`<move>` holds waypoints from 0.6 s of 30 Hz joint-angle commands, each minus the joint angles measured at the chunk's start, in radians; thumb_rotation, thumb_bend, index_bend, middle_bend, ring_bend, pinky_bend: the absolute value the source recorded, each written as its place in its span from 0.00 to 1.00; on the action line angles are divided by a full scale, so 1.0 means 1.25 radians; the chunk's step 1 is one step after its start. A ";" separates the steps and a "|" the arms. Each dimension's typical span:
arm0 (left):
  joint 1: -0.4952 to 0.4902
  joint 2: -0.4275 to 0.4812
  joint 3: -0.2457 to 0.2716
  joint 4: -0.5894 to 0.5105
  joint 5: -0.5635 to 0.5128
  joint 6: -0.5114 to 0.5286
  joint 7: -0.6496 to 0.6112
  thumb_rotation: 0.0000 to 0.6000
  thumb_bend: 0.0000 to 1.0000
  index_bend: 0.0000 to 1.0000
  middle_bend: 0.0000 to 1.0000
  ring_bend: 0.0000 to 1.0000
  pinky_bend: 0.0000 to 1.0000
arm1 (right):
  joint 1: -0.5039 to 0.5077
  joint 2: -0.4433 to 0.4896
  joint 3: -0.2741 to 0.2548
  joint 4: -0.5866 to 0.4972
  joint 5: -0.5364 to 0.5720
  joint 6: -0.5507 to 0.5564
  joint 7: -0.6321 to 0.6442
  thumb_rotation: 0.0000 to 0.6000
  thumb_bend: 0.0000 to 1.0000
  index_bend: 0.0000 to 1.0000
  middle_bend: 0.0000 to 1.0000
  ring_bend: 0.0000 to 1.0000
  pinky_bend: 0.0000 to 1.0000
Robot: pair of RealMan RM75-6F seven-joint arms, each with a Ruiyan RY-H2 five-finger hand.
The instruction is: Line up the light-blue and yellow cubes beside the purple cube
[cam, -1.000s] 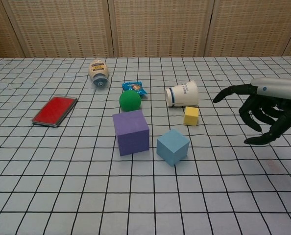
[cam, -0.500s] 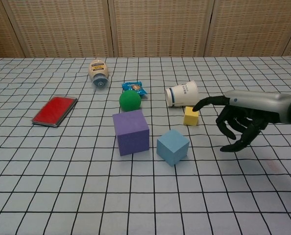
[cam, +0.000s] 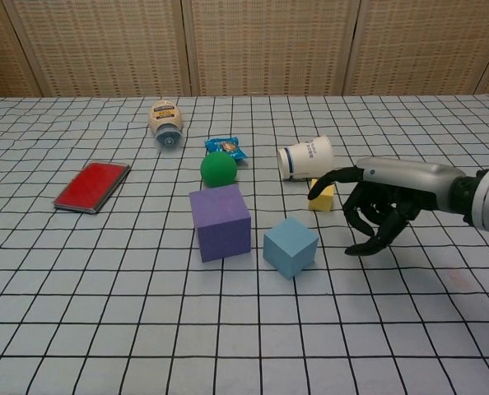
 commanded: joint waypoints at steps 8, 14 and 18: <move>0.002 -0.003 0.000 0.002 0.007 0.009 0.006 1.00 0.49 0.35 0.33 0.19 0.28 | 0.029 -0.062 0.000 0.087 -0.040 -0.019 0.114 1.00 0.10 0.26 0.74 0.78 0.94; 0.001 -0.002 0.001 0.001 0.005 0.004 0.008 1.00 0.49 0.36 0.33 0.19 0.28 | 0.042 -0.082 -0.004 0.114 -0.069 -0.026 0.194 1.00 0.10 0.30 0.75 0.79 0.95; 0.002 -0.002 0.000 0.001 0.006 0.006 0.006 1.00 0.49 0.36 0.33 0.19 0.28 | 0.046 -0.091 -0.010 0.129 -0.089 -0.016 0.226 1.00 0.10 0.33 0.76 0.80 0.95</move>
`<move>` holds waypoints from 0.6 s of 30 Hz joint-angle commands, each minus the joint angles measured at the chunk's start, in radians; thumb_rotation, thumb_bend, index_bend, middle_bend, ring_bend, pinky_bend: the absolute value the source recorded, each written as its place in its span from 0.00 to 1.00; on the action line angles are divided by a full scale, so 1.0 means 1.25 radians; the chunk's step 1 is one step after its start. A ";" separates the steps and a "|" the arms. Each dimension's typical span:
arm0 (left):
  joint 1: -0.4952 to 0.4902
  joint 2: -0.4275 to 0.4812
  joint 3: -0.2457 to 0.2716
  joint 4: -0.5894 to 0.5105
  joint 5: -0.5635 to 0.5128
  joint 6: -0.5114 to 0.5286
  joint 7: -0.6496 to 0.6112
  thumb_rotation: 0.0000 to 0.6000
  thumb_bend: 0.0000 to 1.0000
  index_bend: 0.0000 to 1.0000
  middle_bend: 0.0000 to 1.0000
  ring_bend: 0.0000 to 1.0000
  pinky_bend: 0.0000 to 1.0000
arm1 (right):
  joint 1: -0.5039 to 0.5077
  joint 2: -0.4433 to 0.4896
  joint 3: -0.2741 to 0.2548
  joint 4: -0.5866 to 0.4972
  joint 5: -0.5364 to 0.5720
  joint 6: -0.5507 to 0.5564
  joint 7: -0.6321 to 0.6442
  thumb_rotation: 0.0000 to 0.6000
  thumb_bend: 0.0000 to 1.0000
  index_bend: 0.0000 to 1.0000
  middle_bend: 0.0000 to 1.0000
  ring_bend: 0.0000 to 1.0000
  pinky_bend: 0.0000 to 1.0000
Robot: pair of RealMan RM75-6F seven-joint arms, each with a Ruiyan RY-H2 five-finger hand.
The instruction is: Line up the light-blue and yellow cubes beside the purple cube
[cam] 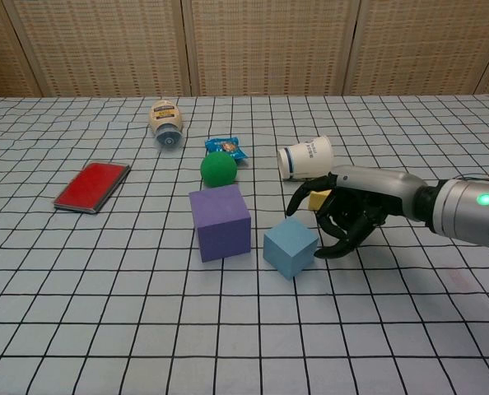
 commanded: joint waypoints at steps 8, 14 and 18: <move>0.000 0.001 0.000 0.000 0.001 -0.001 -0.004 1.00 0.49 0.36 0.33 0.20 0.28 | 0.006 -0.017 -0.018 0.029 -0.029 0.023 0.040 1.00 0.10 0.42 0.77 0.80 0.96; 0.000 0.001 0.001 0.001 0.001 -0.002 -0.004 1.00 0.49 0.36 0.33 0.20 0.28 | 0.005 -0.018 -0.024 0.034 -0.029 0.035 0.043 1.00 0.10 0.47 0.77 0.80 0.96; 0.000 0.000 0.001 0.001 0.001 -0.002 -0.004 1.00 0.49 0.36 0.33 0.20 0.28 | 0.000 -0.019 -0.024 0.034 -0.025 0.049 0.043 1.00 0.10 0.50 0.77 0.81 0.96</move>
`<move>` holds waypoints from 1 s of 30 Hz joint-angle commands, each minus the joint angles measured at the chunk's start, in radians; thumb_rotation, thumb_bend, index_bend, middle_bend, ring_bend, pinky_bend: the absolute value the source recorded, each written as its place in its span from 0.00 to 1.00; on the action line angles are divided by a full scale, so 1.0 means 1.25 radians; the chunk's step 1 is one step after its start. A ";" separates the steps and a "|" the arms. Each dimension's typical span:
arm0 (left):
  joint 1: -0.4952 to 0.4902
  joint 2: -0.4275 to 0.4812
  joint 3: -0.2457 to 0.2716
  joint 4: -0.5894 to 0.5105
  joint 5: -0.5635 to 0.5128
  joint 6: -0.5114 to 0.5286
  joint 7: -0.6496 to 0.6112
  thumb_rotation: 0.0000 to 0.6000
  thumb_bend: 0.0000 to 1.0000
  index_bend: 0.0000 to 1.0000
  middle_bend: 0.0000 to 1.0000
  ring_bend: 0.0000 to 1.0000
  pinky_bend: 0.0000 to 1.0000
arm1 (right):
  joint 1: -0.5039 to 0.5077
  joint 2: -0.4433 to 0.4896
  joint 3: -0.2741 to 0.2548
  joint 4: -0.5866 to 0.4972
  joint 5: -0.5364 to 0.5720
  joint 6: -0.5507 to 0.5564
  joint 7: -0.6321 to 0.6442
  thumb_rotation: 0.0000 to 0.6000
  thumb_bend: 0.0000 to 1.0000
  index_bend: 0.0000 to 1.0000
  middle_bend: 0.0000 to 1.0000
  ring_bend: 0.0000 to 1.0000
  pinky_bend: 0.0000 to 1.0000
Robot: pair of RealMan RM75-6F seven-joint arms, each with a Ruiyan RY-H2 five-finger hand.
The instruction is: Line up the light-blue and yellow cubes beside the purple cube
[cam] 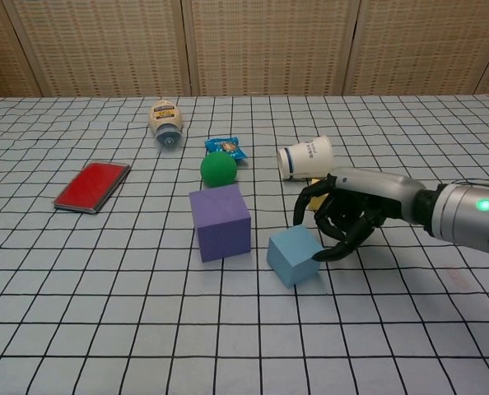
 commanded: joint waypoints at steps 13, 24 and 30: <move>0.000 0.001 0.002 -0.002 0.004 -0.001 0.002 1.00 0.49 0.36 0.33 0.20 0.28 | -0.022 -0.022 0.036 0.004 0.068 0.060 -0.067 1.00 0.11 0.54 0.77 0.81 0.97; -0.001 0.005 0.008 -0.003 0.016 -0.002 -0.003 1.00 0.49 0.36 0.33 0.20 0.28 | 0.001 -0.068 0.091 0.017 0.148 0.045 -0.116 1.00 0.11 0.54 0.77 0.81 0.97; -0.004 0.008 0.011 -0.004 0.019 -0.009 -0.009 1.00 0.49 0.36 0.34 0.20 0.29 | 0.017 -0.100 0.114 0.038 0.173 0.038 -0.122 1.00 0.11 0.54 0.77 0.81 0.97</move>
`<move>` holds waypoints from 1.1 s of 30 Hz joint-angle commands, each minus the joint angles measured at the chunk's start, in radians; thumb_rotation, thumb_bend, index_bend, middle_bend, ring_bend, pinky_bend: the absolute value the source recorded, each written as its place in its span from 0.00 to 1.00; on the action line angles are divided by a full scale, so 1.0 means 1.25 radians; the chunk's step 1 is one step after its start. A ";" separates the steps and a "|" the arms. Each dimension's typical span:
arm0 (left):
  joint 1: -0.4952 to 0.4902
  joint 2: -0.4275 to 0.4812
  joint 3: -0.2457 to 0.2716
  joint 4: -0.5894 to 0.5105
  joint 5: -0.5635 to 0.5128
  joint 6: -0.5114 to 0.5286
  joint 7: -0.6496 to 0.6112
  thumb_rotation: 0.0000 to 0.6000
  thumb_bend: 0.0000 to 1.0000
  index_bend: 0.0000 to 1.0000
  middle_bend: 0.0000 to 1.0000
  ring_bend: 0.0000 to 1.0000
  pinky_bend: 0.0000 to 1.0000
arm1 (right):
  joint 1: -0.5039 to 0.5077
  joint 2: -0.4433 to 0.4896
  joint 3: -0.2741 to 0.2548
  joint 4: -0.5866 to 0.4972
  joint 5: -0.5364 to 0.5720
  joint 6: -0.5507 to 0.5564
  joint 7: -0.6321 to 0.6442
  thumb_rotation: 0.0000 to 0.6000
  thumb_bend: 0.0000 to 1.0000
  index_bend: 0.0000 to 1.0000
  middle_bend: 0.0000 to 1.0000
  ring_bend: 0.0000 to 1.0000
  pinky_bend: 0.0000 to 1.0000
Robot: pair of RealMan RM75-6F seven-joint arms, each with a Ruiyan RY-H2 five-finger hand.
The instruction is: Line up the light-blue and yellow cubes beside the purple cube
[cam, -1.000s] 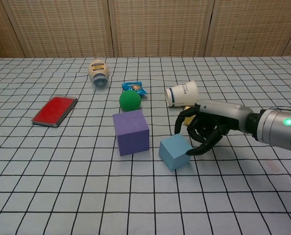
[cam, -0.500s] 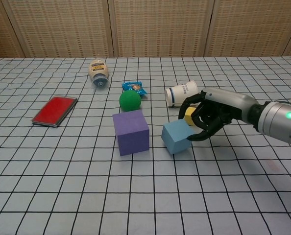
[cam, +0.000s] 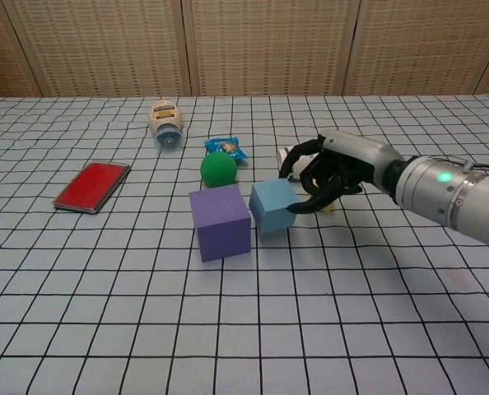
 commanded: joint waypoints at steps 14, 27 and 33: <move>-0.003 0.006 0.004 -0.004 0.001 -0.007 -0.006 1.00 0.49 0.36 0.34 0.20 0.29 | 0.018 -0.045 0.013 0.050 0.017 -0.023 0.009 1.00 0.11 0.54 0.77 0.81 0.97; -0.005 0.008 0.005 -0.004 -0.001 -0.013 -0.008 1.00 0.49 0.36 0.34 0.20 0.29 | 0.023 -0.066 0.014 0.083 0.004 -0.032 0.039 1.00 0.11 0.54 0.77 0.81 0.97; -0.005 0.009 0.006 -0.005 -0.001 -0.015 -0.009 1.00 0.49 0.36 0.34 0.20 0.29 | 0.024 -0.071 0.011 0.094 -0.001 -0.038 0.048 1.00 0.11 0.54 0.77 0.81 0.97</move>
